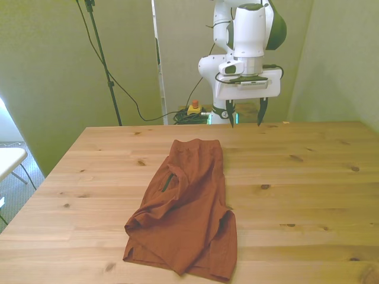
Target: Unfold the shorts
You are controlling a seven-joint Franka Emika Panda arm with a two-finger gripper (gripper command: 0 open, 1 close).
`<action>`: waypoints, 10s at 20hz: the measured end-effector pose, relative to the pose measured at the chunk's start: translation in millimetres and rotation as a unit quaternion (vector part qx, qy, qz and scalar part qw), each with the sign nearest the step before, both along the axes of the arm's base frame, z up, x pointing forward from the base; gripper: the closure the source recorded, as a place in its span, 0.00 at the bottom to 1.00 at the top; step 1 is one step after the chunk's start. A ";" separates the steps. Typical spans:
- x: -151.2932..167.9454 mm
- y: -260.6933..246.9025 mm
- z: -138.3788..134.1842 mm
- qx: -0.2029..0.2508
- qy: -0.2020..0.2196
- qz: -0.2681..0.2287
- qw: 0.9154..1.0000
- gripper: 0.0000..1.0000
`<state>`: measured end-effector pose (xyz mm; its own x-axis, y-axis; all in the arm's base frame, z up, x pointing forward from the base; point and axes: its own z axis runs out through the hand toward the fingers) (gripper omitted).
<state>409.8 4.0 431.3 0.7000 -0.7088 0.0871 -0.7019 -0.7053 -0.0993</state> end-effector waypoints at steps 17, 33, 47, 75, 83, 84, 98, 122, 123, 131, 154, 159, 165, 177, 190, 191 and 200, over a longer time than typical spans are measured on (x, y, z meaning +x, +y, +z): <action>5.6 -305.7 -7.7 0.106 -0.007 -0.160 0.981 0.00; 15.1 -323.2 -63.6 0.314 0.044 -0.009 0.948 1.00; 29.4 -323.2 -76.4 0.337 0.033 0.022 0.941 1.00; 44.0 -218.4 6.4 0.311 0.012 0.140 0.940 0.00; 75.2 -134.2 -18.4 0.253 0.016 0.206 0.945 0.00; 76.6 -123.7 -20.1 0.253 0.018 0.214 0.943 0.00; 96.3 -9.6 -12.6 0.282 0.025 0.249 0.926 0.00; 181.2 -345.2 -5.2 0.089 -0.086 -0.271 0.954 0.00; 188.1 -349.9 -11.3 0.090 -0.086 -0.276 0.953 0.00; 242.5 -335.9 -43.9 0.119 -0.085 -0.267 0.952 1.00; 254.1 -324.4 -74.2 0.134 -0.062 -0.260 0.954 1.00; 254.8 -324.4 -75.8 0.136 -0.061 -0.261 0.954 1.00; 265.2 -301.0 -34.7 0.146 -0.080 -0.235 0.958 1.00; 331.2 -115.7 60.1 0.107 -0.114 -0.141 0.978 1.00; 328.7 44.8 53.4 0.096 -0.089 -0.078 0.988 0.00; 327.0 49.8 50.8 0.092 -0.086 -0.077 0.989 0.00; 321.7 35.4 51.5 0.086 -0.089 -0.088 0.988 0.00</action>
<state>731.4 39.3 482.8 0.5493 -0.8331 0.0647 -0.7728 -0.5359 -0.3400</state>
